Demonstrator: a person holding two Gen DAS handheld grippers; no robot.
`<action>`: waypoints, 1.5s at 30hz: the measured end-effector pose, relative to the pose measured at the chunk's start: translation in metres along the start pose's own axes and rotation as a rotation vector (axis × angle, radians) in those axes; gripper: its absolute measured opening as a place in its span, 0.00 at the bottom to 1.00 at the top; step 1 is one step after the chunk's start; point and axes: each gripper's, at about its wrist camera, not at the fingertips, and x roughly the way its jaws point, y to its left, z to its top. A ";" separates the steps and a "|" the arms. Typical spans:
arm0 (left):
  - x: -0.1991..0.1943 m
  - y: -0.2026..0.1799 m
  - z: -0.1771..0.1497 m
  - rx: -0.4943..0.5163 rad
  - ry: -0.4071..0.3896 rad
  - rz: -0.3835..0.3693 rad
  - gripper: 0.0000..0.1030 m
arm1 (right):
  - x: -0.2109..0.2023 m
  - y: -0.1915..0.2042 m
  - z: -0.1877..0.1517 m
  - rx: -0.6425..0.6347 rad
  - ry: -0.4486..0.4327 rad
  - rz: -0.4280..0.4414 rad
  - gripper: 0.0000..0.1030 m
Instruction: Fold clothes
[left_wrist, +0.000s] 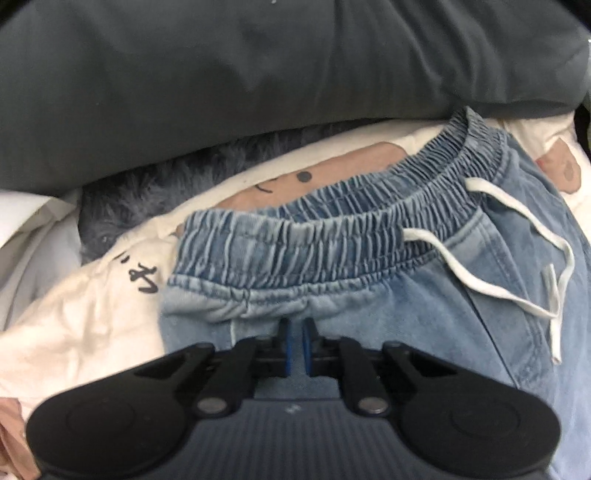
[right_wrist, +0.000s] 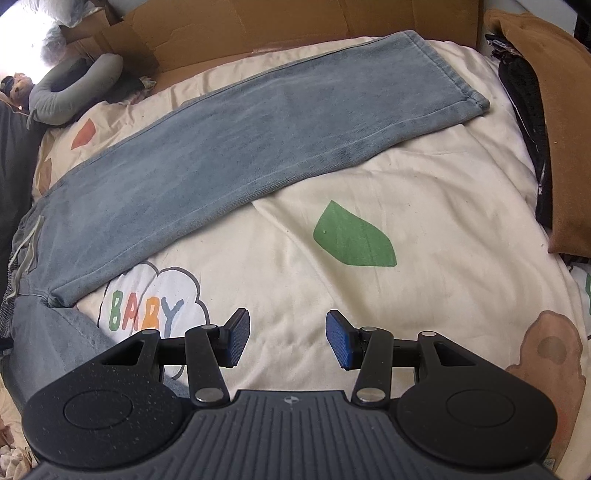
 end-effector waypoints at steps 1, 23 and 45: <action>-0.004 0.001 0.000 -0.003 0.002 -0.012 0.14 | -0.001 0.002 0.001 -0.009 -0.009 -0.001 0.51; -0.051 -0.121 0.068 0.238 -0.143 -0.156 0.40 | -0.008 0.007 0.012 -0.067 -0.084 0.001 0.53; -0.012 -0.218 0.112 0.368 -0.176 -0.195 0.16 | 0.057 0.047 0.097 -0.259 -0.117 0.029 0.53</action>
